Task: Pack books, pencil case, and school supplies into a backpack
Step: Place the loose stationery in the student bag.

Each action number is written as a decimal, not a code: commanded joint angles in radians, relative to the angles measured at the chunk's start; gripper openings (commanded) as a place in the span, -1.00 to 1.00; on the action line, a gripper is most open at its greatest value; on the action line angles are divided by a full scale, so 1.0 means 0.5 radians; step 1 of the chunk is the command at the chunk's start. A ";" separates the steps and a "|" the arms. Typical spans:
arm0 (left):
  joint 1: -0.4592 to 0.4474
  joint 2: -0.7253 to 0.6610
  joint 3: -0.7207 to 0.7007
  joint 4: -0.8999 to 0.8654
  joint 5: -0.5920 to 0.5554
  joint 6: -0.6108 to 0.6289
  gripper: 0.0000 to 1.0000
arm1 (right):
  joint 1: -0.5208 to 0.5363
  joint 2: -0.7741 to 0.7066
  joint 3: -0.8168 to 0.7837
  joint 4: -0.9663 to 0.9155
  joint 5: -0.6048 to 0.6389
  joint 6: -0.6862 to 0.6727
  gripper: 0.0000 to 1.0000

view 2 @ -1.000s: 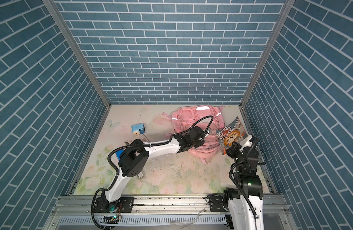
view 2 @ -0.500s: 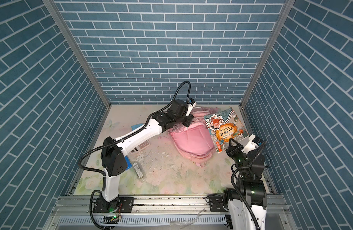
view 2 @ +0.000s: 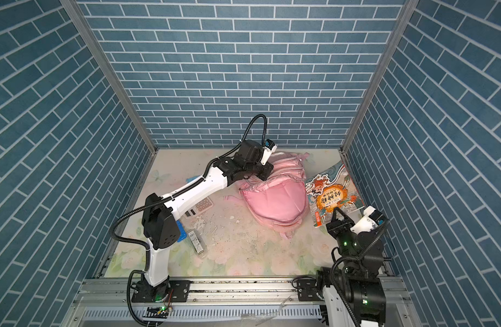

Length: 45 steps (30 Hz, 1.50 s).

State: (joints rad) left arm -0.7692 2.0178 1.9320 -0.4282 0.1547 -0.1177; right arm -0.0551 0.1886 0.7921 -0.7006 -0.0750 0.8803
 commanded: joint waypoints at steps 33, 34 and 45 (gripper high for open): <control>-0.061 -0.228 -0.162 0.670 0.364 -0.823 -1.00 | 0.506 1.341 -1.066 2.902 -0.715 0.920 -1.00; -0.062 -0.230 -0.161 0.679 0.357 -0.843 -1.00 | 0.507 1.434 -1.037 2.902 -0.709 0.914 -1.00; -0.086 -0.397 -0.428 0.941 0.140 -1.194 -1.00 | 0.518 2.404 -0.616 3.119 -0.975 0.881 -0.98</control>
State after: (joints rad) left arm -0.7998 1.9156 1.7153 -0.1452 0.2710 -0.6388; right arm 0.1986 1.3293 0.4252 0.7795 -0.4824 1.3277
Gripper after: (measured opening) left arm 0.084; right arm 0.066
